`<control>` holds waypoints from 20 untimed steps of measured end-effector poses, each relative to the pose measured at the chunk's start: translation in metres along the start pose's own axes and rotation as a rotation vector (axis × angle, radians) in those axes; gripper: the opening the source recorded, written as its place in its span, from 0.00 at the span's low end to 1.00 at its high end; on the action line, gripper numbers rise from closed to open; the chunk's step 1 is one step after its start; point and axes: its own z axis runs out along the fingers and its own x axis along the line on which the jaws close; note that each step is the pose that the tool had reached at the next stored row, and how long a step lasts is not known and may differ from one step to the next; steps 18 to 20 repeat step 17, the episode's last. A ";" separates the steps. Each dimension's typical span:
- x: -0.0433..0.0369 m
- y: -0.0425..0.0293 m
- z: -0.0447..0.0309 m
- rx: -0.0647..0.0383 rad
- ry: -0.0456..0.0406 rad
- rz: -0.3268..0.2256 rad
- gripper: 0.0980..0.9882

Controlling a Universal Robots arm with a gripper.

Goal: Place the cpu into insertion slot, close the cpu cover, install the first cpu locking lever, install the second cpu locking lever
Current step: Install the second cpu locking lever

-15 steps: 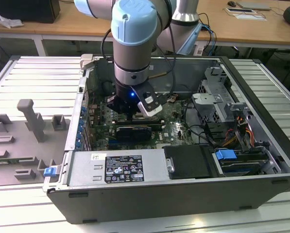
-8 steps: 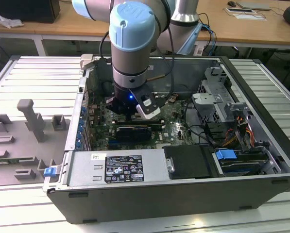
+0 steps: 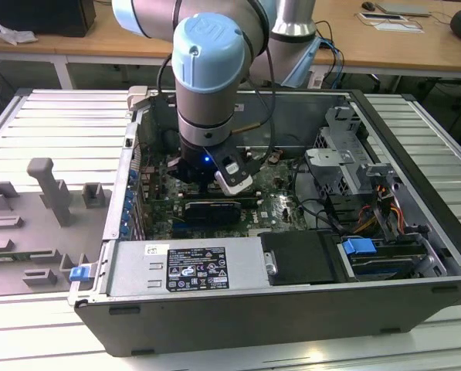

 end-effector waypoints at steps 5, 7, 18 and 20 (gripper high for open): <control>0.0003 0.0028 -0.0100 -0.002 -0.0007 0.000 0.01; 0.0003 0.0037 -0.0136 -0.001 -0.0005 0.000 0.01; 0.0001 0.0075 -0.0266 -0.002 -0.0007 0.000 0.01; 0.0001 0.0075 -0.0266 -0.002 -0.0007 0.000 0.01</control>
